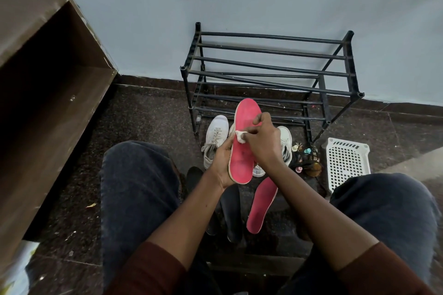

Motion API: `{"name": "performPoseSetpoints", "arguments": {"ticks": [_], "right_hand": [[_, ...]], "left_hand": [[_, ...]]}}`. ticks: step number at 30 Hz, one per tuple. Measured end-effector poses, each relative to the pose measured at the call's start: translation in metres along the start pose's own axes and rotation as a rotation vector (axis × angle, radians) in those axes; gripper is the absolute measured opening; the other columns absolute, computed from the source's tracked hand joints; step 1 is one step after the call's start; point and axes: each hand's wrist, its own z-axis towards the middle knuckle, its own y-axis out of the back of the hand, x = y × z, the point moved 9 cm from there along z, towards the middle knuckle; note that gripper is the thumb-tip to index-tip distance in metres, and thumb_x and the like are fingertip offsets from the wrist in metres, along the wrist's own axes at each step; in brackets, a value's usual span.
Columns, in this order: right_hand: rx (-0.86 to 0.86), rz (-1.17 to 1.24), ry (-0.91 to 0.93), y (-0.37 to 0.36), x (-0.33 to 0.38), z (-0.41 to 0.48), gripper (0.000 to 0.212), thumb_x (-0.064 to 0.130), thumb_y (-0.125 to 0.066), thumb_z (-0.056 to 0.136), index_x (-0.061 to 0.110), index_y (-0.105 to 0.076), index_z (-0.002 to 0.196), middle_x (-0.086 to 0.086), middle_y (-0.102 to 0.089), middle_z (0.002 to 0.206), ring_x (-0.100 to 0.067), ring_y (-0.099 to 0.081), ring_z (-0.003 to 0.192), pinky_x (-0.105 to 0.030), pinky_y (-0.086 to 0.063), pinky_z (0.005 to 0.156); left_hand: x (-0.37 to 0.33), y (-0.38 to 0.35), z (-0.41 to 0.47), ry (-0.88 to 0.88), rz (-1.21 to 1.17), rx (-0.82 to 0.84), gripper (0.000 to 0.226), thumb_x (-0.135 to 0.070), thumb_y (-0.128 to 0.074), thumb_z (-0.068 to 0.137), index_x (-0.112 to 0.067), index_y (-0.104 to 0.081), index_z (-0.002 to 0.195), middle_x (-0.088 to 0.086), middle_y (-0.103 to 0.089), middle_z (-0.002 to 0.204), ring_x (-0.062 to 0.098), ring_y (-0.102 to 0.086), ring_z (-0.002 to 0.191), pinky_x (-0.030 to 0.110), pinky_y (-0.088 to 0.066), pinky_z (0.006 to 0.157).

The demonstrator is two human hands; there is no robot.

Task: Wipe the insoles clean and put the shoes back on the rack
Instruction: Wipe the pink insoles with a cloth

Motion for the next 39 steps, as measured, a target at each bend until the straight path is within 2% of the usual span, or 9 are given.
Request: {"name": "performPoseSetpoints", "arguments": {"ticks": [6,10,13,17,22,24,33,36,39], "right_hand": [[0.327,-0.178,0.034,-0.025,0.0,-0.02,0.036,-0.002,-0.065,0.069,0.02,-0.04,0.082,-0.009,-0.071,0.08,-0.02,-0.067,0.077,-0.031,-0.054,0.067],[0.185,-0.055,-0.018,-0.011,0.001,-0.008,0.038,-0.008,-0.064,0.068,0.017,-0.04,0.084,-0.01,-0.071,0.075,-0.02,-0.069,0.071,-0.031,-0.054,0.062],[0.066,-0.012,-0.01,-0.004,0.007,0.006,0.04,-0.011,-0.061,0.068,0.018,-0.037,0.081,-0.015,-0.07,0.077,-0.017,-0.066,0.065,-0.018,-0.047,0.049],[0.002,0.003,0.016,-0.011,0.011,0.012,0.038,-0.01,-0.059,0.069,0.018,-0.037,0.08,-0.015,-0.067,0.079,-0.005,-0.055,0.056,-0.006,-0.036,0.041],[-0.058,-0.071,0.073,-0.007,0.015,0.018,0.033,-0.005,-0.059,0.073,0.015,-0.036,0.085,-0.003,-0.057,0.068,-0.011,-0.048,0.057,-0.011,-0.036,0.046],[-0.013,-0.115,0.084,-0.007,0.016,0.019,0.031,-0.005,-0.059,0.073,0.013,-0.038,0.085,-0.006,-0.058,0.071,-0.018,-0.049,0.061,-0.019,-0.037,0.049],[0.353,-0.149,-0.058,-0.027,-0.011,-0.015,0.034,-0.004,-0.068,0.063,0.015,-0.043,0.078,-0.013,-0.07,0.079,-0.023,-0.068,0.079,-0.038,-0.053,0.067],[0.206,-0.01,-0.099,-0.015,-0.014,-0.008,0.04,-0.006,-0.068,0.066,0.018,-0.04,0.082,-0.008,-0.07,0.07,-0.013,-0.068,0.065,-0.027,-0.052,0.055],[0.068,0.0,-0.032,-0.005,-0.003,0.007,0.041,-0.007,-0.066,0.069,0.018,-0.037,0.084,-0.004,-0.066,0.067,-0.003,-0.06,0.055,-0.011,-0.041,0.043]], "left_hand": [[-0.004,0.005,0.005,-0.002,-0.015,-0.026,0.057,-0.047,-0.037,0.096,-0.005,-0.051,0.132,0.013,-0.059,0.114,0.025,-0.058,0.108,0.037,-0.034,0.108],[-0.001,-0.009,0.003,-0.007,0.005,0.032,0.046,-0.039,-0.042,0.09,-0.006,-0.06,0.117,0.013,-0.067,0.103,0.025,-0.066,0.096,0.036,-0.05,0.091],[-0.002,-0.018,-0.001,-0.031,0.062,0.053,0.045,-0.035,-0.048,0.083,-0.012,-0.057,0.119,0.008,-0.068,0.103,0.022,-0.064,0.092,0.033,-0.052,0.08],[-0.008,-0.017,-0.002,-0.028,0.01,0.055,0.056,-0.037,-0.046,0.085,-0.011,-0.047,0.135,0.009,-0.055,0.122,0.023,-0.05,0.114,0.038,-0.027,0.111],[-0.004,-0.008,-0.001,0.01,0.017,0.03,0.045,-0.043,-0.039,0.093,-0.014,-0.057,0.122,0.006,-0.063,0.112,0.023,-0.057,0.106,0.038,-0.041,0.098],[-0.002,-0.005,-0.001,0.01,0.035,0.025,0.045,-0.045,-0.034,0.097,-0.016,-0.058,0.122,0.006,-0.066,0.108,0.022,-0.059,0.102,0.037,-0.048,0.089],[-0.006,-0.001,0.0,-0.001,-0.048,0.047,0.056,-0.045,-0.03,0.098,-0.003,-0.063,0.116,0.016,-0.066,0.11,0.028,-0.066,0.1,0.04,-0.051,0.091],[-0.004,-0.005,-0.002,-0.007,-0.016,0.042,0.053,-0.044,-0.038,0.091,-0.006,-0.059,0.121,0.014,-0.066,0.112,0.026,-0.065,0.099,0.039,-0.05,0.092],[-0.004,-0.008,-0.004,-0.016,0.017,0.041,0.046,-0.045,-0.041,0.089,-0.012,-0.066,0.11,0.008,-0.07,0.1,0.022,-0.066,0.086,0.035,-0.053,0.074]]}}
